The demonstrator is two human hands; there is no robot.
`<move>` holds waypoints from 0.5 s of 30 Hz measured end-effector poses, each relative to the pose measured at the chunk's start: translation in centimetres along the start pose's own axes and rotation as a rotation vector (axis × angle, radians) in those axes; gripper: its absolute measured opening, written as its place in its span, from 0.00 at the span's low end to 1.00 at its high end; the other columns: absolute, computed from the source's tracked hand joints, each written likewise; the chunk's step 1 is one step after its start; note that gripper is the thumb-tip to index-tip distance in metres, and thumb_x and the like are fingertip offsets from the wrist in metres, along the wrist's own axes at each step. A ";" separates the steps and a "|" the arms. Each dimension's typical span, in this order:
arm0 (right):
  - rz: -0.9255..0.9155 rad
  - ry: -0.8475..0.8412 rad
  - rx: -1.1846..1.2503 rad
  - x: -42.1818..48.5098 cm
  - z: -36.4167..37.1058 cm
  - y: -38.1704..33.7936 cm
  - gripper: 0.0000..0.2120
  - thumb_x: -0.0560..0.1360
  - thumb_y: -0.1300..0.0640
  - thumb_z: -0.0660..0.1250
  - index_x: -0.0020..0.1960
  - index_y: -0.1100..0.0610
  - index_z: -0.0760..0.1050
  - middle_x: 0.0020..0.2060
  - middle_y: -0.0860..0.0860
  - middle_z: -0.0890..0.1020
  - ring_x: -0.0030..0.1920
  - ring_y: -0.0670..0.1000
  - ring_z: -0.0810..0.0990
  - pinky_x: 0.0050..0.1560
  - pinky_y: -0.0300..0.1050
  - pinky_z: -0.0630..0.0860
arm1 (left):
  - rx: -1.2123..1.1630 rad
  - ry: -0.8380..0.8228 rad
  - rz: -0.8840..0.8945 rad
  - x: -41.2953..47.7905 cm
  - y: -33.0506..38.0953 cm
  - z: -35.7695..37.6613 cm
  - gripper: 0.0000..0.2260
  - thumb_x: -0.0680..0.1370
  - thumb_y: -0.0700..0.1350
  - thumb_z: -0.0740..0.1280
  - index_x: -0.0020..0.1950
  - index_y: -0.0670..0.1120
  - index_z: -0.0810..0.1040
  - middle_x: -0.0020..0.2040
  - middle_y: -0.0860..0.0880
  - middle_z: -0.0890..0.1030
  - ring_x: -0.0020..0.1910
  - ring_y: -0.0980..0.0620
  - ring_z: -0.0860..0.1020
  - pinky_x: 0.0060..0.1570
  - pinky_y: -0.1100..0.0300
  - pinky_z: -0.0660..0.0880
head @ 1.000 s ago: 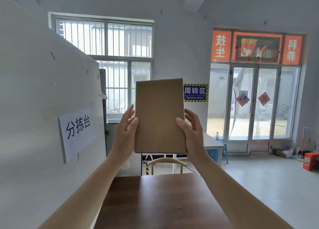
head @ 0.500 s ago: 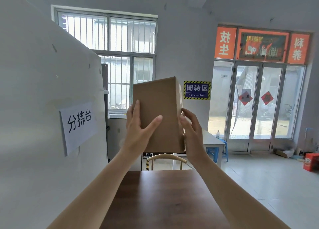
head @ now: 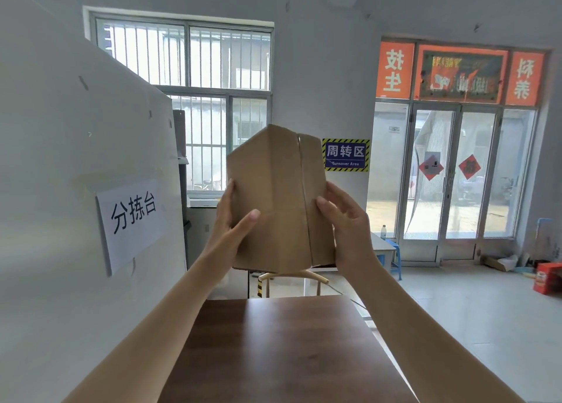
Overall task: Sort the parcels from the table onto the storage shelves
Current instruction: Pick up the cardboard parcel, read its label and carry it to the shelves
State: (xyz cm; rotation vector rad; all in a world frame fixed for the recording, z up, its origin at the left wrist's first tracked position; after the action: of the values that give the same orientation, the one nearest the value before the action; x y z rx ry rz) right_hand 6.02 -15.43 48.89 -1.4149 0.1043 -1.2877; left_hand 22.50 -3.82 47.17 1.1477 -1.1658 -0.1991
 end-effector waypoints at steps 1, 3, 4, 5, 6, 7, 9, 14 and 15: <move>0.011 -0.021 0.030 0.0 0.1 -0.1 0.14 0.76 0.65 0.66 0.54 0.48 0.79 0.44 0.41 0.86 0.39 0.38 0.83 0.36 0.32 0.78 | -0.016 -0.023 0.010 0.1 0.2 0.3 0.53 0.57 0.76 0.68 0.77 0.59 0.51 0.76 0.55 0.59 0.73 0.51 0.63 0.71 0.44 0.64; 0.038 -0.054 0.086 -0.2 0.4 -0.1 0.14 0.76 0.65 0.66 0.55 0.48 0.77 0.52 0.47 0.84 0.42 0.42 0.84 0.37 0.37 0.80 | -0.034 -0.060 0.018 0.4 0.5 1.0 0.53 0.59 0.75 0.67 0.77 0.58 0.48 0.77 0.55 0.58 0.74 0.52 0.63 0.72 0.44 0.62; 0.043 -0.060 0.095 -0.3 0.4 0.0 0.14 0.76 0.65 0.66 0.56 0.48 0.76 0.53 0.48 0.83 0.42 0.43 0.85 0.37 0.40 0.81 | -0.035 -0.070 0.011 0.4 0.5 1.3 0.54 0.59 0.75 0.67 0.77 0.59 0.47 0.77 0.56 0.58 0.73 0.54 0.63 0.72 0.46 0.63; 0.043 -0.063 0.091 -0.4 0.4 0.0 0.14 0.76 0.64 0.66 0.57 0.49 0.76 0.53 0.49 0.83 0.42 0.44 0.85 0.38 0.41 0.81 | -0.038 -0.076 0.003 0.4 0.5 1.6 0.54 0.59 0.75 0.67 0.77 0.59 0.46 0.76 0.57 0.59 0.73 0.55 0.64 0.71 0.47 0.64; 0.039 -0.061 0.084 -0.5 0.3 0.0 0.14 0.76 0.64 0.66 0.57 0.48 0.75 0.52 0.48 0.84 0.42 0.45 0.85 0.38 0.42 0.82 | -0.038 -0.084 0.000 0.5 0.3 1.8 0.52 0.60 0.75 0.67 0.77 0.60 0.47 0.76 0.56 0.60 0.72 0.54 0.65 0.71 0.47 0.65; 0.031 -0.057 0.074 -0.5 0.2 0.0 0.15 0.76 0.63 0.66 0.57 0.48 0.75 0.51 0.47 0.84 0.43 0.45 0.85 0.39 0.42 0.82 | -0.039 -0.090 0.000 0.6 0.1 2.1 0.50 0.61 0.74 0.67 0.77 0.61 0.48 0.76 0.55 0.61 0.72 0.53 0.65 0.70 0.45 0.65; 0.015 -0.040 0.063 -0.7 -0.3 -0.1 0.14 0.76 0.63 0.67 0.57 0.46 0.75 0.51 0.46 0.84 0.43 0.45 0.85 0.38 0.41 0.81 | -0.040 -0.110 -0.023 0.8 -0.4 2.5 0.45 0.65 0.72 0.67 0.76 0.61 0.52 0.75 0.53 0.63 0.72 0.50 0.66 0.70 0.42 0.64; 0.041 0.051 0.114 -1.1 -2.0 0.7 0.19 0.75 0.64 0.68 0.63 0.51 0.73 0.58 0.52 0.82 0.47 0.48 0.84 0.41 0.39 0.80 | -0.061 -0.157 -0.052 1.0 -0.1 4.3 0.42 0.66 0.65 0.65 0.77 0.55 0.55 0.72 0.55 0.68 0.69 0.55 0.69 0.70 0.51 0.65; 0.036 0.059 0.110 -1.1 -2.2 0.7 0.19 0.75 0.64 0.68 0.63 0.51 0.73 0.58 0.52 0.82 0.48 0.48 0.84 0.41 0.38 0.80 | -0.057 -0.164 -0.051 1.0 0.0 4.6 0.42 0.66 0.65 0.64 0.77 0.55 0.54 0.74 0.55 0.66 0.70 0.56 0.68 0.70 0.54 0.64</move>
State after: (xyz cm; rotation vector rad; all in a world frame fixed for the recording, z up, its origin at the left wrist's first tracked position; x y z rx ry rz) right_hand 4.44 -16.35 47.10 -1.2768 0.0972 -1.2862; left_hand 19.34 -7.23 47.47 1.1274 -1.2673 -0.3694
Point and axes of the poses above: each hand's wrist, its own x-axis towards the middle knuckle, its own z-axis out of the palm, y = z × x, the point moved 10 cm from there along x, towards the middle knuckle
